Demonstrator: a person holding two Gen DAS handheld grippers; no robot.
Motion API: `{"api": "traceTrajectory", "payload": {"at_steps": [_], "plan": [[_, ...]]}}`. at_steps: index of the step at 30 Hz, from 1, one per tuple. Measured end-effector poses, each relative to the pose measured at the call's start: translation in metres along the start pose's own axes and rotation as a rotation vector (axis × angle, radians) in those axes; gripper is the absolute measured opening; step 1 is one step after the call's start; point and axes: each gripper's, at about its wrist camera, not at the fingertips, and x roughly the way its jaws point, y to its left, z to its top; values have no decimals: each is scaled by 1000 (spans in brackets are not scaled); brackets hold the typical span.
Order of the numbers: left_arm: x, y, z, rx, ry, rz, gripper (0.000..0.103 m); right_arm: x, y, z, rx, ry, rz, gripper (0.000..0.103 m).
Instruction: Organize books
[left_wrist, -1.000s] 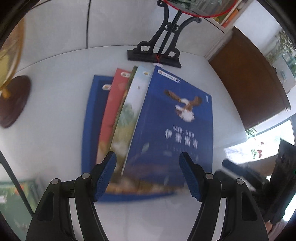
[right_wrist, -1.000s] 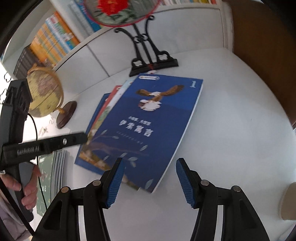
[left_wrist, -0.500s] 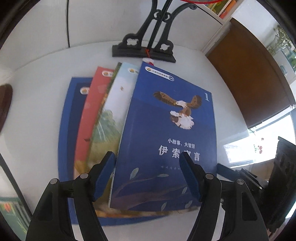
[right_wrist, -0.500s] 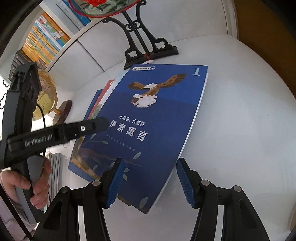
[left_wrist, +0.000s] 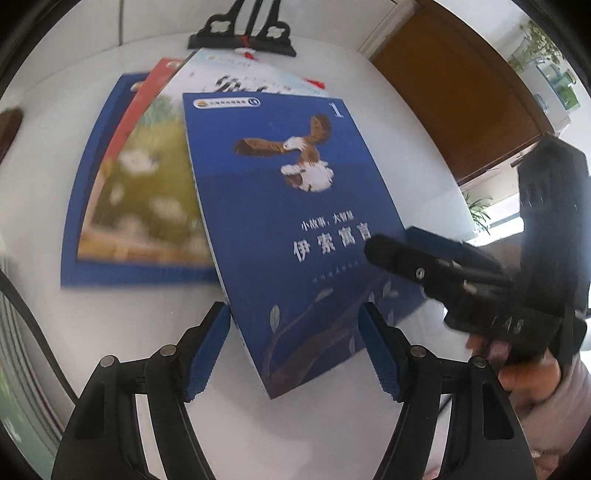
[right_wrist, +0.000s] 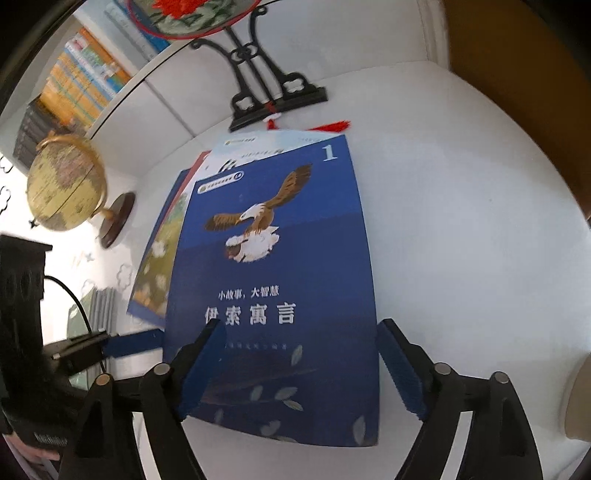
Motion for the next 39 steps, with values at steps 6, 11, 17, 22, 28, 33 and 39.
{"api": "traceTrajectory", "payload": {"at_steps": [6,11,17,22,28,33,39], "plan": [[-1,31,5,-131,-20,61,69,6,-12,4,-24,41,90,84],[-5,47,16,-185,-46,94,69,15,-12,13,9,77,115,85],[-5,55,4,-209,-28,124,69,24,29,1,-100,124,191,85],[-10,65,14,-216,-46,138,69,30,24,-3,-76,92,132,85],[-6,64,23,-190,-19,138,65,30,14,0,-8,39,190,84],[-13,59,15,-172,-26,141,51,34,32,-8,-97,86,109,46],[-36,35,0,-76,-51,176,42,8,37,-17,-126,52,105,29]]}}
